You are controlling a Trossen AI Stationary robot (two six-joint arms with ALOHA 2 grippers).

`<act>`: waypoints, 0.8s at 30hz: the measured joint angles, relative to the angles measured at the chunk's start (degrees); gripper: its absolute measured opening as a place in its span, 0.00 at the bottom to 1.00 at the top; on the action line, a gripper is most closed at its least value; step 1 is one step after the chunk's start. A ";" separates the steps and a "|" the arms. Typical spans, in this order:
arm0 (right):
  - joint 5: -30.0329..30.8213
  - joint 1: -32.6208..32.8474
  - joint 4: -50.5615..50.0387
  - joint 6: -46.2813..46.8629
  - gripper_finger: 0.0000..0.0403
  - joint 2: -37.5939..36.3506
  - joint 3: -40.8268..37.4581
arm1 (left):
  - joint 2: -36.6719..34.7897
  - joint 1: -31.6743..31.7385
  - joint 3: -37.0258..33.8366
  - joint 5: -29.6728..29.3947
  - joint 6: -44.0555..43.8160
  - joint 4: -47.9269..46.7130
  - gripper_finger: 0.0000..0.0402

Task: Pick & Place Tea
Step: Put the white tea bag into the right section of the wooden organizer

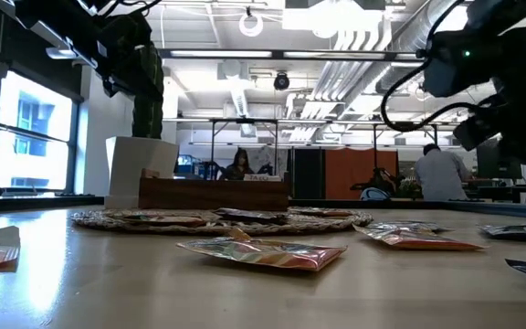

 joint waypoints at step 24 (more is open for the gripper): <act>3.09 -4.25 2.59 11.02 0.32 0.04 -3.22 | 0.00 0.00 0.00 -0.02 0.02 0.00 0.00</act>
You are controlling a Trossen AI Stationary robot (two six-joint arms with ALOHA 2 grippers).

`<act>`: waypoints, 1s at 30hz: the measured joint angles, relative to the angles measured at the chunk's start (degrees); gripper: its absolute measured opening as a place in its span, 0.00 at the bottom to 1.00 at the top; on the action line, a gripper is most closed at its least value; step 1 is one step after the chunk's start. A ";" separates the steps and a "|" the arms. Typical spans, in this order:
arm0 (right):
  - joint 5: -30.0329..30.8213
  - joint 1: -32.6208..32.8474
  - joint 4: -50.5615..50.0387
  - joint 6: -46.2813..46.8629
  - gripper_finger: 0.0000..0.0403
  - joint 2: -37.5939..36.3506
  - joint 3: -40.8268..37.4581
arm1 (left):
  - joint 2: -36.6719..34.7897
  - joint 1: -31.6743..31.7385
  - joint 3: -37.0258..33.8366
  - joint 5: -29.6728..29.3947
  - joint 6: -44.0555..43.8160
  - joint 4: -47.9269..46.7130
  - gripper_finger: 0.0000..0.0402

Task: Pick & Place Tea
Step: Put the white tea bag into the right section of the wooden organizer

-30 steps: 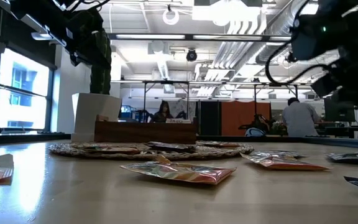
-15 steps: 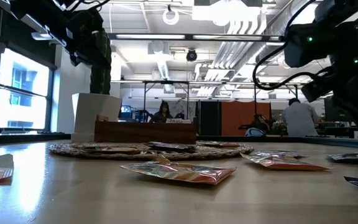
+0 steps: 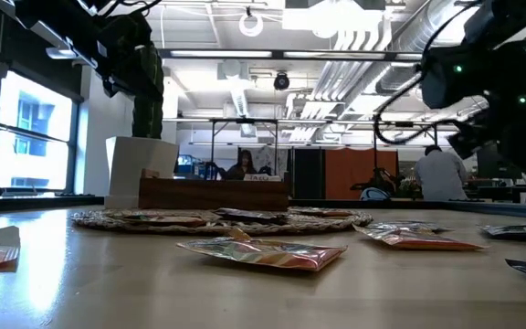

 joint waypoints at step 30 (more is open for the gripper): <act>11.50 0.61 13.54 4.36 0.01 0.15 5.58 | -0.02 0.00 -0.02 0.02 0.00 0.02 0.00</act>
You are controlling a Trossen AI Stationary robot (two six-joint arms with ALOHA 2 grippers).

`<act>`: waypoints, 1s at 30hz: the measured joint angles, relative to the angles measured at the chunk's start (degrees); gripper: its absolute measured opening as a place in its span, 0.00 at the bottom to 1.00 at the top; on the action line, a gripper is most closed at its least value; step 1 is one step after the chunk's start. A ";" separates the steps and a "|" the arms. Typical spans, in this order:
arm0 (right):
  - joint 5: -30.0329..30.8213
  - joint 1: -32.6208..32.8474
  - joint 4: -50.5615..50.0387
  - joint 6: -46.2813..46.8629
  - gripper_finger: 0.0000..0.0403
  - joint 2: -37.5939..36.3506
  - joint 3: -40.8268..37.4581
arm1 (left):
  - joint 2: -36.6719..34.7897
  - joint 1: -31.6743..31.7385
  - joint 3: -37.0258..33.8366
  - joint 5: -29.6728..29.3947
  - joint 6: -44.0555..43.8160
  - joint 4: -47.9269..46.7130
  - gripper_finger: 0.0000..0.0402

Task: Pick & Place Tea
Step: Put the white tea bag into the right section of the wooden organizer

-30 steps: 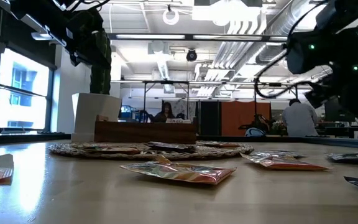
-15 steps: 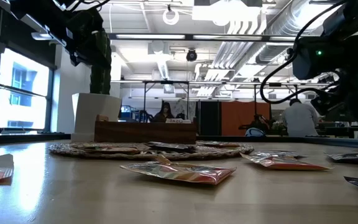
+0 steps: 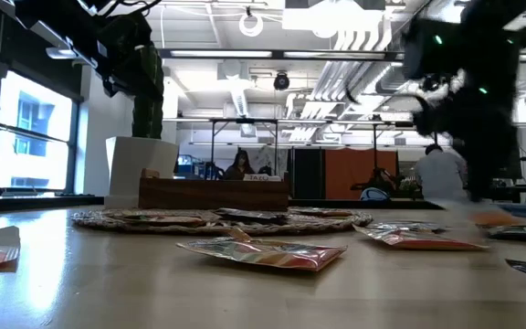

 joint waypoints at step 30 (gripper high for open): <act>21.70 -8.87 62.22 -49.70 0.00 32.64 21.46 | 0.00 -0.02 0.00 -0.01 0.00 -0.02 0.00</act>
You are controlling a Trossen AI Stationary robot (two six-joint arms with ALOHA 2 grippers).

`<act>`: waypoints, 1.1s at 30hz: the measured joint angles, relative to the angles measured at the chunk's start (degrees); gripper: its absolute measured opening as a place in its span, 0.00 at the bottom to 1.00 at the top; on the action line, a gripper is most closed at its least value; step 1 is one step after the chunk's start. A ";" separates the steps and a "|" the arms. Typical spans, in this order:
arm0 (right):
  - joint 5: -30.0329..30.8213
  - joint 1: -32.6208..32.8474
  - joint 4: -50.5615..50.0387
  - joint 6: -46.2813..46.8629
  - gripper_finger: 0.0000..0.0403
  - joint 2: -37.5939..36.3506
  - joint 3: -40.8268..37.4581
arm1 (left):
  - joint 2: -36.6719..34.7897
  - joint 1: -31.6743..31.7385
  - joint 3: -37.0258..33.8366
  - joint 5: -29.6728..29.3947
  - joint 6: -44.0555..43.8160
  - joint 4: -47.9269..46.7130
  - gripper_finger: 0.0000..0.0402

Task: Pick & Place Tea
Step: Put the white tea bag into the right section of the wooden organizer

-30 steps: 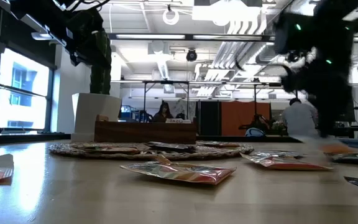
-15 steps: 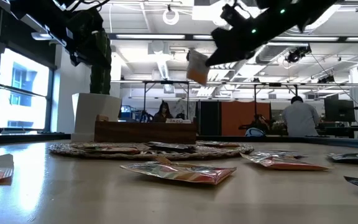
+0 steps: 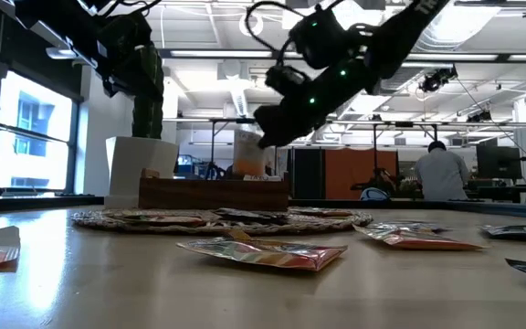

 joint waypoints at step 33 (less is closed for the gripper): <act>3.72 0.02 -16.85 7.32 0.19 1.26 4.97 | 0.00 0.02 0.00 0.01 0.00 0.02 0.00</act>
